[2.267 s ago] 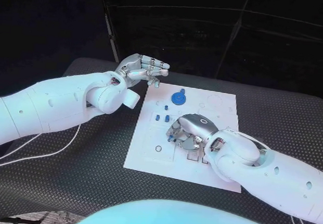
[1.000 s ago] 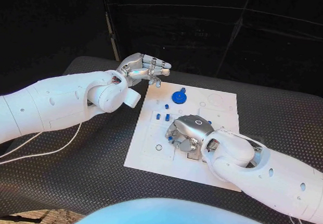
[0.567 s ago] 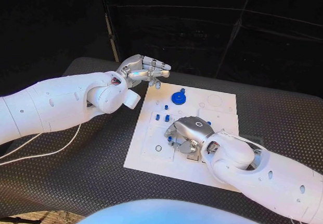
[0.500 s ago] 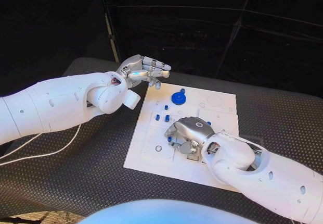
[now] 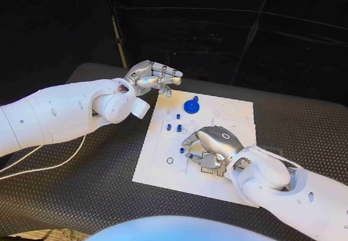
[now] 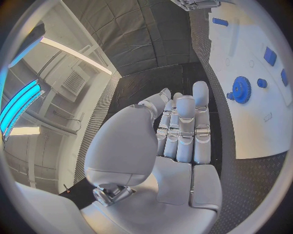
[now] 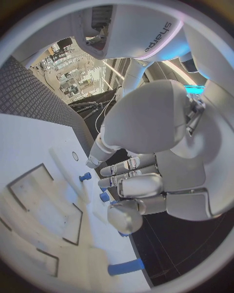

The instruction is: Assemble the parts on the task board

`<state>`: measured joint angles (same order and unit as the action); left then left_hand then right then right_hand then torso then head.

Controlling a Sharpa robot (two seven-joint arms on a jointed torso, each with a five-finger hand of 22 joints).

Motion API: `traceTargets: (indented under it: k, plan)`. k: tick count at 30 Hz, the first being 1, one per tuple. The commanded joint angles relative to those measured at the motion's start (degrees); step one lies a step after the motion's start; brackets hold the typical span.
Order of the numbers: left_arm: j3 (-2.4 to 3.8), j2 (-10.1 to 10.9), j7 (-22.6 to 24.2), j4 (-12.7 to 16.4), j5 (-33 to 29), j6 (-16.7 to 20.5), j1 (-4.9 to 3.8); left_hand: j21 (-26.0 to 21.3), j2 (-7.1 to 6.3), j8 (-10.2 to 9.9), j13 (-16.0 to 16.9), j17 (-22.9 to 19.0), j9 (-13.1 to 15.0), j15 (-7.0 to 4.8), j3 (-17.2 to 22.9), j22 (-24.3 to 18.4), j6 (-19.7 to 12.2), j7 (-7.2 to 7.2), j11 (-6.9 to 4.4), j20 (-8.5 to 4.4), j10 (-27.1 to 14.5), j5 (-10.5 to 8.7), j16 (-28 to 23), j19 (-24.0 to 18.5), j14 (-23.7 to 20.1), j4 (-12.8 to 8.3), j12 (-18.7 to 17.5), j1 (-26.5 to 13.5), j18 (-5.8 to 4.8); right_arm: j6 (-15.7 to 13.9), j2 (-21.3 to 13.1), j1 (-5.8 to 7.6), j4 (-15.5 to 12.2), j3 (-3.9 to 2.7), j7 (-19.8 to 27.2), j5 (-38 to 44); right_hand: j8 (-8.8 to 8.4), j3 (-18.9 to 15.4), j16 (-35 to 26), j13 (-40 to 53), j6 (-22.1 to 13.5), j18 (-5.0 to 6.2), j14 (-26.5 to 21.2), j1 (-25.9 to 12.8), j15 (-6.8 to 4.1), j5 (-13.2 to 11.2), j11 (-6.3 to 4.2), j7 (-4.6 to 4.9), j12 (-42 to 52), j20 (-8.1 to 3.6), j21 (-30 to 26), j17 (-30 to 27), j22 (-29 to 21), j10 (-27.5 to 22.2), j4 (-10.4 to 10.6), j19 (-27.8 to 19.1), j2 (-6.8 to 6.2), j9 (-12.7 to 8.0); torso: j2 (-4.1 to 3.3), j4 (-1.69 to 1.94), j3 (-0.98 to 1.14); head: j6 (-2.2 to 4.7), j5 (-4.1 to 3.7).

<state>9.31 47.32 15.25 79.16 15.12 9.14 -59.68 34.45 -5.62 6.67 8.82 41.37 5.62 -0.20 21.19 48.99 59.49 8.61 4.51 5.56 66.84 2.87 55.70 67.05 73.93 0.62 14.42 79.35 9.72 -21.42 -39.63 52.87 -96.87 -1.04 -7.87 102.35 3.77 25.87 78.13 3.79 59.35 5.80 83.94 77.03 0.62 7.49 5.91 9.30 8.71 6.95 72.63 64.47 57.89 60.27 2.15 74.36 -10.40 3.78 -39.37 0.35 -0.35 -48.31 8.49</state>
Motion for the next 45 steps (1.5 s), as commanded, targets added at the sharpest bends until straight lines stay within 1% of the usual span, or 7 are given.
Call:
traceTargets:
  k: [1,10,15,24,33,38,45]
  plan:
    - [0.05,0.1,0.0,0.0,-0.3,-0.8,-0.08,-0.3,0.46,-0.3,0.1,0.0,-0.1,0.21,-0.3,-0.1,-0.2,0.28,0.04,0.27,-0.5,-0.13,-0.2,-0.3,-0.3,0.0,0.3,-0.2,0.64,-2.8,-1.8,0.28,-1.6,-1.06,1.2,-5.2,-0.25,-1.5,-1.9,-0.1,-1.8,1.50,0.2,-0.3,0.51,0.3,0.22,-0.02,-0.1,-0.04,-2.8,-3.1,-4.3,-2.5,0.0,-2.3,-1.00,-0.1,0.05,-0.14,-0.06,0.28,-0.33]
    - [0.01,0.1,-0.2,-0.1,-0.3,-1.1,-0.07,-0.3,0.46,-0.3,0.1,0.0,-0.1,0.21,-0.3,-0.1,-0.2,0.28,0.04,0.27,-0.5,-0.13,-0.2,-0.3,-0.3,0.0,0.3,-0.2,0.64,0.1,-6.1,1.56,-2.3,-5.92,-0.4,-11.4,-0.16,-12.0,-5.0,0.3,-6.7,2.44,-1.9,2.2,1.17,0.7,1.06,-1.77,3.0,0.62,-7.9,-8.7,-10.8,-9.4,1.2,-4.4,0.66,0.0,0.00,0.05,-0.10,1.26,-1.54]
    - [-0.02,0.1,-0.1,-0.1,-0.3,-1.0,-0.07,-0.3,0.46,-0.3,0.1,0.0,-0.1,0.21,-0.3,-0.1,-0.2,0.28,0.04,0.27,-0.5,-0.13,-0.2,-0.3,-0.3,0.0,0.3,-0.2,0.64,6.5,-7.8,2.23,-0.5,-7.19,-2.9,-7.9,-0.13,-16.4,-5.1,0.3,-7.8,2.53,-2.1,4.2,1.27,1.5,1.16,-2.77,5.3,0.70,-8.7,-9.2,-11.7,-11.1,2.1,-4.3,0.57,0.0,-0.04,0.00,-0.18,1.61,-1.92]
    - [-0.06,0.0,0.0,-0.3,-0.3,-1.0,-0.06,-0.4,0.47,-0.3,0.1,-0.1,-0.1,0.22,-0.3,-0.1,-0.2,0.28,0.04,0.29,-0.6,-0.13,-0.3,-0.3,-0.3,0.0,0.4,-0.2,0.64,14.9,-9.8,2.62,-0.6,-7.63,-5.4,-3.3,-0.05,-19.8,-4.9,0.3,-7.3,2.57,-2.1,6.0,1.14,1.8,1.01,-3.30,7.6,0.61,-9.3,-9.4,-12.3,-11.7,3.6,-4.0,0.50,0.1,-0.01,0.04,-0.12,1.20,-2.04]
    - [-0.07,-0.1,0.1,-0.3,-0.3,-0.9,-0.06,-0.4,0.47,-0.3,0.1,-0.1,-0.1,0.22,-0.3,-0.1,-0.2,0.28,0.04,0.29,-0.6,-0.13,-0.3,-0.3,-0.3,0.0,0.4,-0.2,0.64,15.9,-9.2,2.65,0.0,-7.67,-6.0,-1.3,0.21,-19.6,-4.5,0.5,-6.0,2.43,-1.6,7.4,0.73,1.5,0.51,-2.78,9.8,0.38,-8.9,-8.9,-11.7,-10.5,4.3,-3.2,2.11,0.2,0.02,0.16,-0.11,1.20,-2.13]
    - [-0.07,-0.1,0.6,-0.3,-0.3,-0.3,-0.06,-0.4,0.53,-0.3,0.2,0.0,-0.1,0.22,-0.3,-0.1,-0.2,0.26,0.02,0.30,-0.6,-0.13,-0.2,-0.3,-0.3,-0.1,0.5,-0.1,0.65,14.6,-8.3,2.65,0.8,-7.68,-6.5,-0.5,0.11,-17.1,-3.6,0.1,-4.7,1.95,-0.2,8.3,0.05,-1.4,-0.28,-1.96,11.4,-0.19,-7.3,-7.1,-9.3,-7.3,4.1,-1.1,4.36,0.2,-0.03,0.06,-0.04,1.22,-2.02]
    - [-0.07,-0.2,0.7,-0.4,-0.3,-0.3,-0.06,-0.4,0.53,-0.3,0.2,0.0,-0.1,0.22,-0.3,-0.1,-0.2,0.26,0.02,0.30,-0.6,-0.13,-0.2,-0.3,-0.3,-0.1,0.5,-0.1,0.65,14.2,-7.3,2.65,2.1,-7.69,-6.8,0.2,0.26,-14.1,-4.0,-0.3,-2.7,1.77,0.2,8.2,-0.29,-2.2,-0.59,-1.14,10.7,-0.54,-6.9,-7.3,-8.6,-5.5,4.2,-0.2,4.77,0.2,-0.05,0.04,-0.06,1.12,-2.03]
